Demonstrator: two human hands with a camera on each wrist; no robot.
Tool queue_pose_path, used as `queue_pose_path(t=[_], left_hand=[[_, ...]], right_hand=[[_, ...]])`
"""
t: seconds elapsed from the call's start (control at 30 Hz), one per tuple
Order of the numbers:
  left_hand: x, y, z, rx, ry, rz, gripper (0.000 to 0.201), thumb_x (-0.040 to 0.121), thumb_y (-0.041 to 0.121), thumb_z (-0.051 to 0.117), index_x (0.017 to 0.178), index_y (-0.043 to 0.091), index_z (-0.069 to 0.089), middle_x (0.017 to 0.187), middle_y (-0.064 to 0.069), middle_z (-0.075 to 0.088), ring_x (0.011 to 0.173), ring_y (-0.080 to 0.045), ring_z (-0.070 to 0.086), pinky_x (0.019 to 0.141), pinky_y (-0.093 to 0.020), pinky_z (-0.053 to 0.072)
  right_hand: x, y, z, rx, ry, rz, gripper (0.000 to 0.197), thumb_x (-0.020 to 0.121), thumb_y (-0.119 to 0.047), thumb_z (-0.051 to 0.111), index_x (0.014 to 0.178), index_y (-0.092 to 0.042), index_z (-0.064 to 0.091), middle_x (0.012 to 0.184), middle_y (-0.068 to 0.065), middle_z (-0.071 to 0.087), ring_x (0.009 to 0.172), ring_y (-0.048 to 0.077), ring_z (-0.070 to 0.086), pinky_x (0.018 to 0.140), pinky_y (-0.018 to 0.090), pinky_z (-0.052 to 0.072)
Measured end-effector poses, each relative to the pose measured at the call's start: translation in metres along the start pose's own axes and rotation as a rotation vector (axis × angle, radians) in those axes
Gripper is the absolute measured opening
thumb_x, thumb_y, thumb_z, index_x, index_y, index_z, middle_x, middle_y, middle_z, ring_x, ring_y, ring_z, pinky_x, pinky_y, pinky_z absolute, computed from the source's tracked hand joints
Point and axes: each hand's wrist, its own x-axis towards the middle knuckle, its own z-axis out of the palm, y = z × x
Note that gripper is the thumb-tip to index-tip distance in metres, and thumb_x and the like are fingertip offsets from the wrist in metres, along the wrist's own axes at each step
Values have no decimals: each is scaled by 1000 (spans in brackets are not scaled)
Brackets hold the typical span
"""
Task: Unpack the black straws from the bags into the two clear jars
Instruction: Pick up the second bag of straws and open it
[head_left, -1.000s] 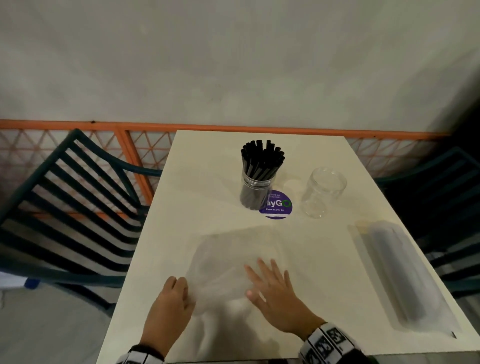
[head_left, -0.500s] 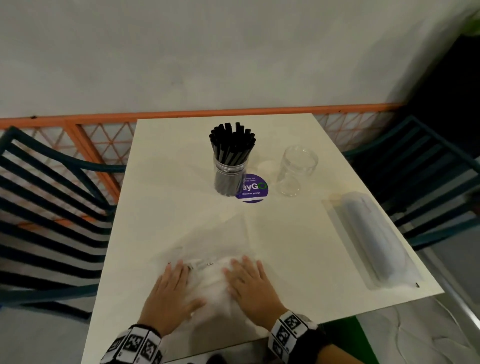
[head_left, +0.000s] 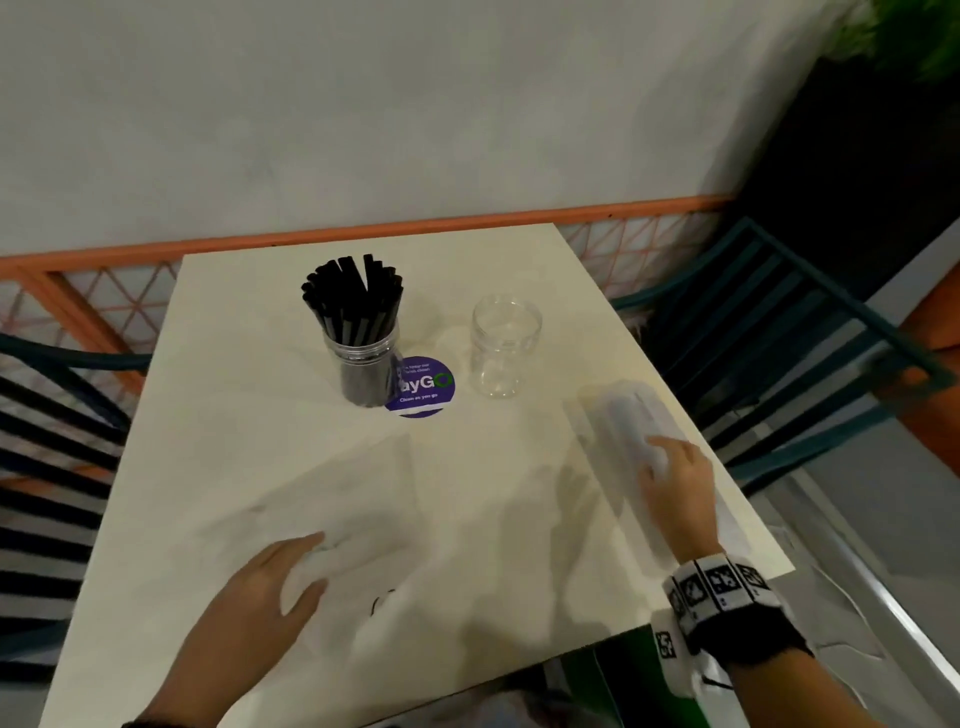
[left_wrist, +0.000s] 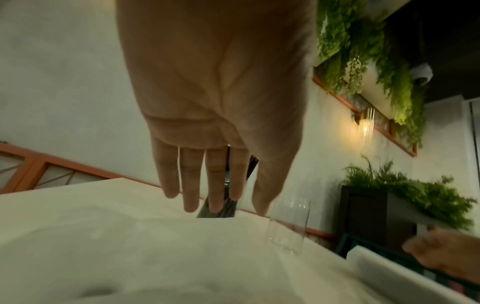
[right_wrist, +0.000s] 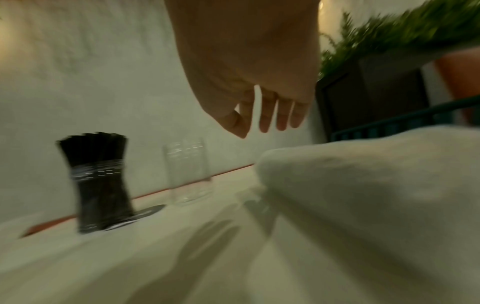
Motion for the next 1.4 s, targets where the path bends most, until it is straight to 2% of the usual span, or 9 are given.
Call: queue_pose_path(t=[0.13,0.23,0.4,0.53,0.73,0.97,1.13,1.23,1.4], left_hand=[[17,43,20,-110,25,31,29,83,20,64,111,26,62,102,12,64,94,-7,62,75,-18,43],[33,69,38,-169,4,63,26,84,23,62,104,39,58,99,19,63,89,3,61,65,-9,43],[57,108,64,-257,-23,104,32,86,22,61,90,52,50,97,25,62,96,15,53,74,-11,46],[74,130,79,-339,-10,56,26,87,21,58,96,46,54,104,17,61,93,3,59,75,-7,44],[88,151,90,-601,83,-243,41,90,30,52,129,18,47,120,-1,54,103,-17,55,86,-24,39],[86,153,92,-813,265,-341,18,86,25,59,104,21,61,94,-8,69,87,-19,62,84,-30,46],[85,154,89,-734,339,-248,10,82,17,65,77,24,69,79,7,72,80,-7,63,75,-18,46],[88,161,91,-694,385,-183,11,78,13,68,75,23,71,84,19,69,75,-1,61,66,-5,44],[90,174,86,-795,435,-136,10,69,7,75,67,16,73,70,0,72,63,-1,61,59,-6,43]], right_hand=[[25,41,-13,-95,-277,416,82,76,-50,65,139,-11,29,138,23,41,126,41,38,105,53,34],[37,50,-10,29,-481,473,85,66,-50,75,128,-8,35,126,18,52,112,36,52,97,47,45],[48,49,1,54,-655,225,86,63,-48,79,127,-8,37,126,13,54,111,29,53,85,33,44],[51,36,3,-43,-732,-194,83,60,-51,79,126,-16,42,123,5,55,107,22,55,84,29,45],[34,24,9,-101,-470,-885,59,64,-47,66,116,-25,50,103,-1,62,93,18,57,80,32,50],[29,32,16,-153,-386,-933,81,58,-47,73,129,-23,43,102,-4,49,90,13,44,72,25,50],[35,15,1,-82,-703,-830,97,58,-85,43,139,-33,29,117,-8,29,110,11,27,95,26,26],[39,-17,-7,141,-740,-787,84,65,-84,28,130,-33,45,114,-12,37,110,6,30,98,24,27],[32,-69,0,416,-660,-801,30,84,-39,60,108,-22,66,104,-2,67,97,11,57,91,28,45]])
